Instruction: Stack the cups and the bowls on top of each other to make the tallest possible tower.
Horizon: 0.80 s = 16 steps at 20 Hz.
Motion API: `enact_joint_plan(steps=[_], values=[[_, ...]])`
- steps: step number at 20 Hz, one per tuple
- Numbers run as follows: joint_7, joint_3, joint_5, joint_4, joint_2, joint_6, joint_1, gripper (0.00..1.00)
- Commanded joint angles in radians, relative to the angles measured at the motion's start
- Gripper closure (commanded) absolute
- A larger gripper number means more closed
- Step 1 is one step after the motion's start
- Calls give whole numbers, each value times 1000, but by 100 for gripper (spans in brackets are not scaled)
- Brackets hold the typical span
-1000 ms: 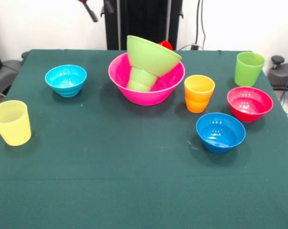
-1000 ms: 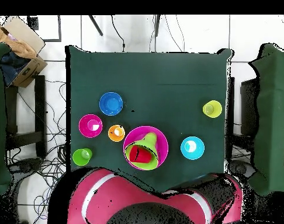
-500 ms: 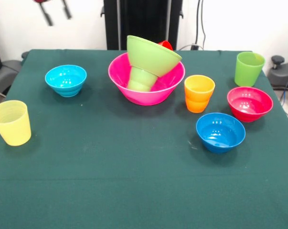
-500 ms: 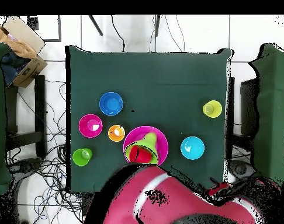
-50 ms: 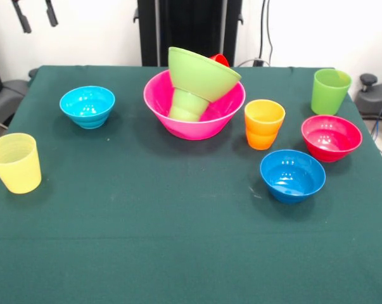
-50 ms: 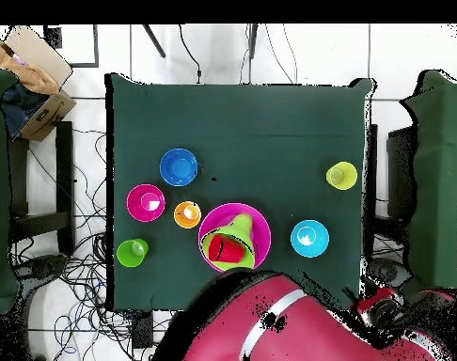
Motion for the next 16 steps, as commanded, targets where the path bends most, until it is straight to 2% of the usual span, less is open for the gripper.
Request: enact_joint_plan(steps=[1,6,9,16], values=[[-289,216,124,-4,-50,72,16,0],[-411,272,214,84,-116,-50,-55,0],[-463,293,242,118,-135,-109,-87,0],[-593,328,318,156,-119,-167,-131,0]])
